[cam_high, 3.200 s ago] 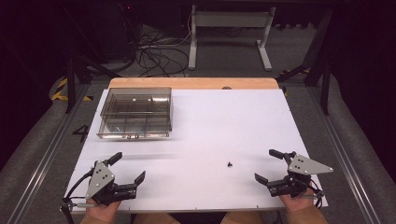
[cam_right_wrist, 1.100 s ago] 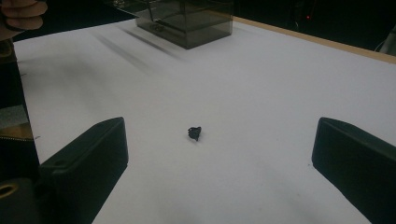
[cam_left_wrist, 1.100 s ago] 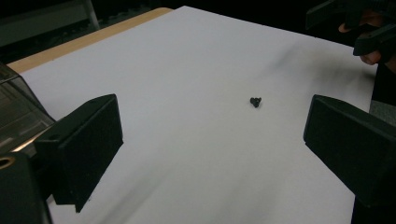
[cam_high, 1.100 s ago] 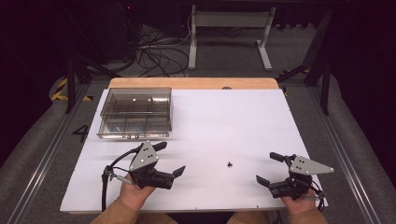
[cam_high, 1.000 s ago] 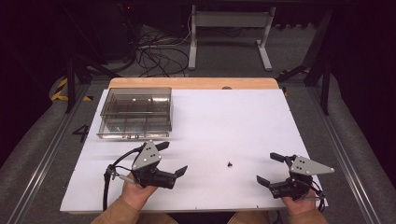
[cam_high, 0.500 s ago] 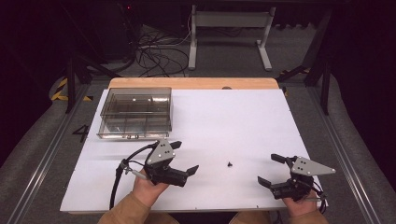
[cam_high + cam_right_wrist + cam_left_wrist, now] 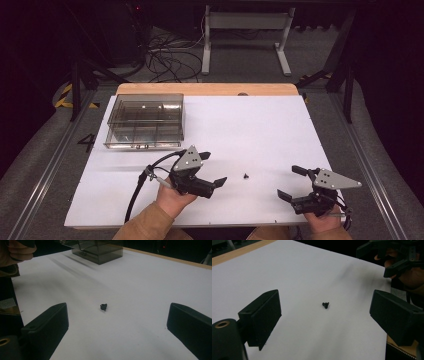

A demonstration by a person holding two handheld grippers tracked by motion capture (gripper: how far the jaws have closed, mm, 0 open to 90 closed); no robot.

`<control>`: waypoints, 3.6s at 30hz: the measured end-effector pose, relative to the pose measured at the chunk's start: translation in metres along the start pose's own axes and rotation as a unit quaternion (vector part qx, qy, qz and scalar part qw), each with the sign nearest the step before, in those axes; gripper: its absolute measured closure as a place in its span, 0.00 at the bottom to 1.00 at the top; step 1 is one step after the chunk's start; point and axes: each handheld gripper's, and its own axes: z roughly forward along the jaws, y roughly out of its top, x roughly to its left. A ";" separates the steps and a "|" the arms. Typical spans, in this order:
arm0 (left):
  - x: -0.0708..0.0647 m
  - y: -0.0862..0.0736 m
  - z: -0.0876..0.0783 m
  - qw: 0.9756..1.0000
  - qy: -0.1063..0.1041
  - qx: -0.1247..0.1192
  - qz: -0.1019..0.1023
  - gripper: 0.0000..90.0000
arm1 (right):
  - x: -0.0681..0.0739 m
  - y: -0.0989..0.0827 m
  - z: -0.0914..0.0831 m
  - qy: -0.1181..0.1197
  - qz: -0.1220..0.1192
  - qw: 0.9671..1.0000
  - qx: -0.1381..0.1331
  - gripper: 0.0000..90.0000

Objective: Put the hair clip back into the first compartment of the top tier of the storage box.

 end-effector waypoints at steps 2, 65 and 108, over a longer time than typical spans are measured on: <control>-0.001 0.002 0.004 1.000 -0.006 -0.001 -0.001 0.14 | 0.000 0.000 0.000 0.000 0.001 1.000 0.001 0.05; -0.004 -0.001 0.126 0.994 -0.026 0.095 -0.039 0.48 | -0.003 -0.002 -0.002 0.011 0.006 1.000 0.002 0.05; -0.024 -0.008 0.148 0.986 0.043 0.160 0.032 0.83 | -0.004 -0.003 0.000 0.018 0.009 1.000 0.007 0.06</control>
